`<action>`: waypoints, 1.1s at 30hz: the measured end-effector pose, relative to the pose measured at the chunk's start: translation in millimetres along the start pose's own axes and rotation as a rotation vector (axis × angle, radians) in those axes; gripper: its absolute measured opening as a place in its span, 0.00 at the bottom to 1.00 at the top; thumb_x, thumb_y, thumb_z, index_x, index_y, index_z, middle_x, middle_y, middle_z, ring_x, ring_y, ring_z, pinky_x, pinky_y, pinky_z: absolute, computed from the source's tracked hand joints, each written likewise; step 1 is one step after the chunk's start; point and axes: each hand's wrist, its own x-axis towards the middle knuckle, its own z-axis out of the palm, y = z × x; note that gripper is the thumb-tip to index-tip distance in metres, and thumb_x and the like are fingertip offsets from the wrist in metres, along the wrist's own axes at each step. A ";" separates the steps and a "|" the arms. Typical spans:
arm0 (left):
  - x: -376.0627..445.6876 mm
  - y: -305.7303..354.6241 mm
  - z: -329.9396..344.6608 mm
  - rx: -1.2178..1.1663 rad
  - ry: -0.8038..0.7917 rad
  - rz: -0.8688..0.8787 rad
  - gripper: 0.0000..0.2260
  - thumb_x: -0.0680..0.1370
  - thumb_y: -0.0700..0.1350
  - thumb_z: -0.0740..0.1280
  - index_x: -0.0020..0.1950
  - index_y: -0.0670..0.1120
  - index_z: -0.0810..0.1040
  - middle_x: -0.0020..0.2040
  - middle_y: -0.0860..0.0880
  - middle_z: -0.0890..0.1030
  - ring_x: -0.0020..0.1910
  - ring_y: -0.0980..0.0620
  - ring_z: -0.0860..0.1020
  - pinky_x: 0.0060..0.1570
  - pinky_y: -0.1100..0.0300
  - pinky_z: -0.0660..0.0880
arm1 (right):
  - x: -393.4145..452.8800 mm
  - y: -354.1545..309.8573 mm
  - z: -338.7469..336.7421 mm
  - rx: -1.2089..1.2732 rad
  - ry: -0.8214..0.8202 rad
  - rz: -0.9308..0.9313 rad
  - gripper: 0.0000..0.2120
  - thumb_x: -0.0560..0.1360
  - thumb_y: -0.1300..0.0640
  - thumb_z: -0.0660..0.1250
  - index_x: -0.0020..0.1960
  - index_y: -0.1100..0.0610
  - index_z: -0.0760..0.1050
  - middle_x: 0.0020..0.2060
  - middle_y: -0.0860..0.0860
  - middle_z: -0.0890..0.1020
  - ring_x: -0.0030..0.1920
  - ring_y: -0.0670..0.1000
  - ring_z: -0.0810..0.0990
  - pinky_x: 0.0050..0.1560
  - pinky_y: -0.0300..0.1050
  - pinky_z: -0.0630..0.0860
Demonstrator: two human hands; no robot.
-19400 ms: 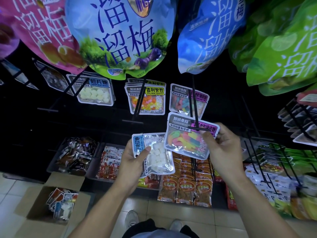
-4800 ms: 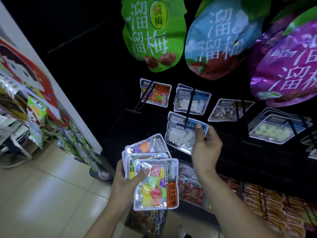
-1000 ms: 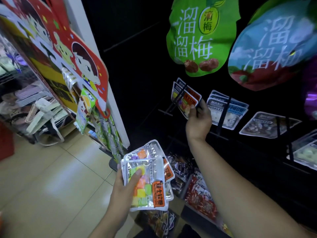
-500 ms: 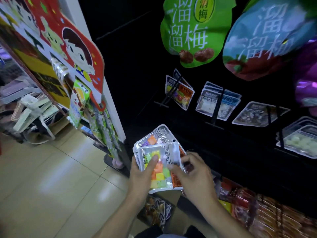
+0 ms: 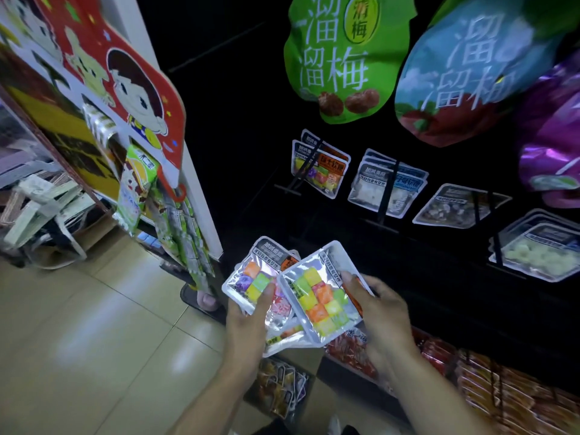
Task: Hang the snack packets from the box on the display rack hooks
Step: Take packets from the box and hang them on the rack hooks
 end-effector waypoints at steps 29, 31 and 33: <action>5.3 -3.2 -29.6 0.070 0.005 -0.030 0.17 0.74 0.54 0.73 0.60 0.53 0.80 0.50 0.51 0.89 0.48 0.46 0.88 0.54 0.46 0.81 | 79.5 -55.5 96.0 -0.240 -0.050 -0.500 0.08 0.83 0.53 0.66 0.58 0.53 0.81 0.46 0.51 0.84 0.46 0.47 0.82 0.45 0.39 0.78; 6.1 -1.0 -28.9 0.071 0.002 -0.026 0.21 0.69 0.58 0.73 0.60 0.53 0.79 0.50 0.51 0.89 0.47 0.46 0.88 0.55 0.45 0.81 | 84.8 -55.8 97.3 -0.237 -0.028 -0.513 0.08 0.83 0.53 0.66 0.58 0.53 0.82 0.46 0.51 0.85 0.45 0.54 0.81 0.41 0.34 0.79; 7.6 0.9 -28.5 0.064 0.000 -0.014 0.22 0.68 0.58 0.73 0.60 0.53 0.79 0.49 0.51 0.89 0.47 0.47 0.88 0.51 0.48 0.81 | 94.0 -57.7 100.2 -0.229 0.001 -0.527 0.08 0.83 0.54 0.66 0.57 0.53 0.82 0.49 0.48 0.85 0.43 0.48 0.83 0.46 0.36 0.79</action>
